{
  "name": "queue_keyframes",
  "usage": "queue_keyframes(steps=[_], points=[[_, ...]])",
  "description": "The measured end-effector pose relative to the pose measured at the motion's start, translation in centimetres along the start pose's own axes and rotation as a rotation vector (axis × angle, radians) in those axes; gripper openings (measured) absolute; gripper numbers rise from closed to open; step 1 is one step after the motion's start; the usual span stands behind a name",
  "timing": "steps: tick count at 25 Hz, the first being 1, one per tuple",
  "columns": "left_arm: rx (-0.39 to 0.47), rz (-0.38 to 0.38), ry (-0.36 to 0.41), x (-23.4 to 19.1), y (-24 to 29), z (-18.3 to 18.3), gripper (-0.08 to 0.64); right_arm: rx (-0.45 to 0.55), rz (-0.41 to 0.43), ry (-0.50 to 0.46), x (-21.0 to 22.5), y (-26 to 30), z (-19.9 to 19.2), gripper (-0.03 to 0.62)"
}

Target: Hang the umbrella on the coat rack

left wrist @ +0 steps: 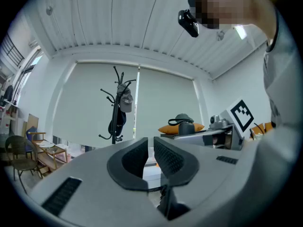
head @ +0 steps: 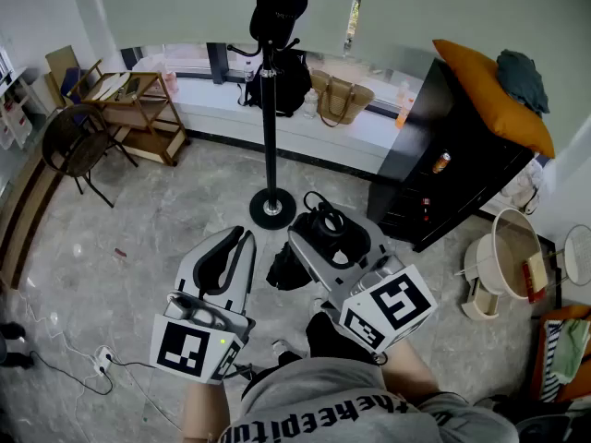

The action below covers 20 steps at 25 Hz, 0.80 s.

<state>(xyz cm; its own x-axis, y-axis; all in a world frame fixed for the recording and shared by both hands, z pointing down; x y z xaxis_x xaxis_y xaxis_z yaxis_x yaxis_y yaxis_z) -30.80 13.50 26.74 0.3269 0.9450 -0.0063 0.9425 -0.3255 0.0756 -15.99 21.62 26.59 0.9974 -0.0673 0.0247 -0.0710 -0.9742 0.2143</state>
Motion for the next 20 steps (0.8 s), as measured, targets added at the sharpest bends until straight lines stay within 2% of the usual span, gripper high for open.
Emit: queue_keyframes(steps=[13, 20], points=[[0.008, -0.021, 0.009, -1.1, 0.4, 0.4, 0.049, -0.009, -0.042, 0.01, -0.3, 0.2, 0.0, 0.227], [0.023, 0.014, 0.002, -2.2, 0.4, -0.2, 0.048, -0.005, -0.054, -0.026, -0.1, 0.2, -0.2, 0.23]])
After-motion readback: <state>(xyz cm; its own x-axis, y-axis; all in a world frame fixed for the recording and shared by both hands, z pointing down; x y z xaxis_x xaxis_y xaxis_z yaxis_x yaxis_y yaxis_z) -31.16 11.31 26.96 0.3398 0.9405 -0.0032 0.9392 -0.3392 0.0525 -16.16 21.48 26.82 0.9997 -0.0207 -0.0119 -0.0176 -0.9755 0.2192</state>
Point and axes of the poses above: the fingertips, and each gripper's own axes: y forward along the fingers, x to its right, z out of its top, the point moved 7 cm from there along -y, backward along the fingers, and after that the axes turned 10 degrees about -x, right-handed, at the moved point
